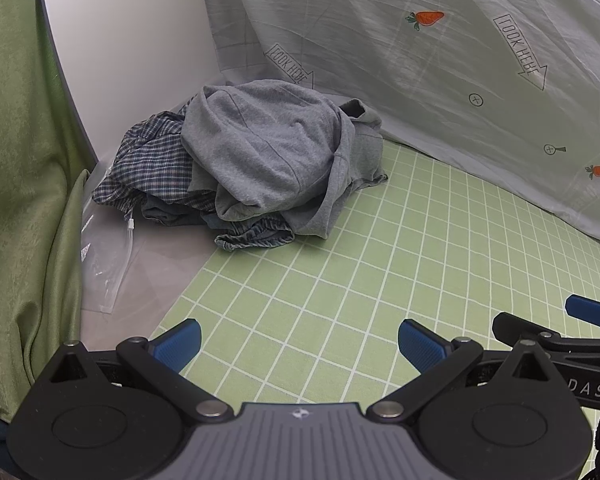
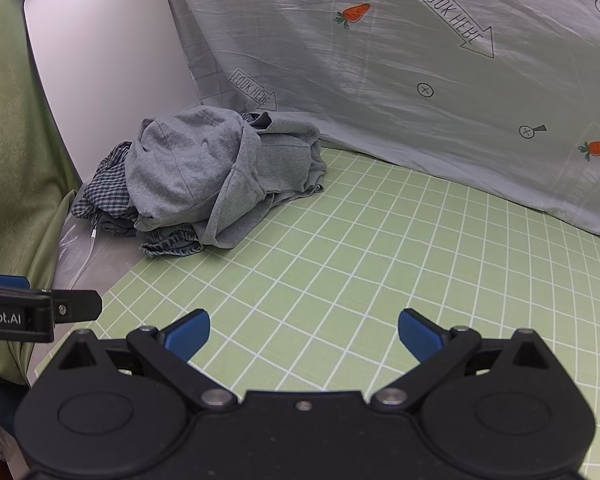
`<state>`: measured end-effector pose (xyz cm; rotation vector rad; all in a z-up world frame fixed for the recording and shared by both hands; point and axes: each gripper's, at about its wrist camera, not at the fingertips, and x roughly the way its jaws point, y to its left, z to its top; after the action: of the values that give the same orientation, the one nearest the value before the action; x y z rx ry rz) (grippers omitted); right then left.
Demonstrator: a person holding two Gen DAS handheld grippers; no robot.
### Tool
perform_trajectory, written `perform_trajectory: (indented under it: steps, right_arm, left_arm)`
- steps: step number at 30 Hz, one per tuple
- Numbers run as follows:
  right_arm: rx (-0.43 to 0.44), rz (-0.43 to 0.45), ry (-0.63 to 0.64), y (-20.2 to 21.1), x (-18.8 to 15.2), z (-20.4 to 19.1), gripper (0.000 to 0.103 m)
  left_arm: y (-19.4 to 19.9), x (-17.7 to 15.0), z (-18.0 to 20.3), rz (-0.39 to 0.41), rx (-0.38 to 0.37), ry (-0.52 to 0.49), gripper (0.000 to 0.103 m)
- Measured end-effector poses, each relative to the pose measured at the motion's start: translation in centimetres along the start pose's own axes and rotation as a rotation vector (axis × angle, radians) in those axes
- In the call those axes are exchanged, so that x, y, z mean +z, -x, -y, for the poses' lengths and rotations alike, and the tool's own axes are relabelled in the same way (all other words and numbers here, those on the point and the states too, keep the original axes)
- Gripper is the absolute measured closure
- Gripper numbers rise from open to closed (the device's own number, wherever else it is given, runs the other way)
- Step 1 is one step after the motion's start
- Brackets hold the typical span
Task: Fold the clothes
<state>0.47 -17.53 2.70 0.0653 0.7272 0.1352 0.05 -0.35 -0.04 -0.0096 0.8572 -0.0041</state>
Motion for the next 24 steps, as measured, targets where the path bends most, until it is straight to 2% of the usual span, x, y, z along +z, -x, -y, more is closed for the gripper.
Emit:
perform_trajectory:
  steps: [7,12,24]
  right_arm:
    - [0.0,-0.006,0.001,-0.1,0.0,0.0,0.001]
    - [0.003,-0.015,0.013,-0.4,0.1,-0.1,0.001]
    - [-0.006,-0.017,0.038,-3.4,2.9,0.0,0.001]
  left_arm:
    - [-0.2,0.0,0.0,-0.008,-0.003,0.004,0.0]
    - [-0.5,0.3,0.2,-0.002,0.02,-0.005,0.0]
    - [-4.2,3.6,0.6,-0.016,0.009,0.008,0.0]
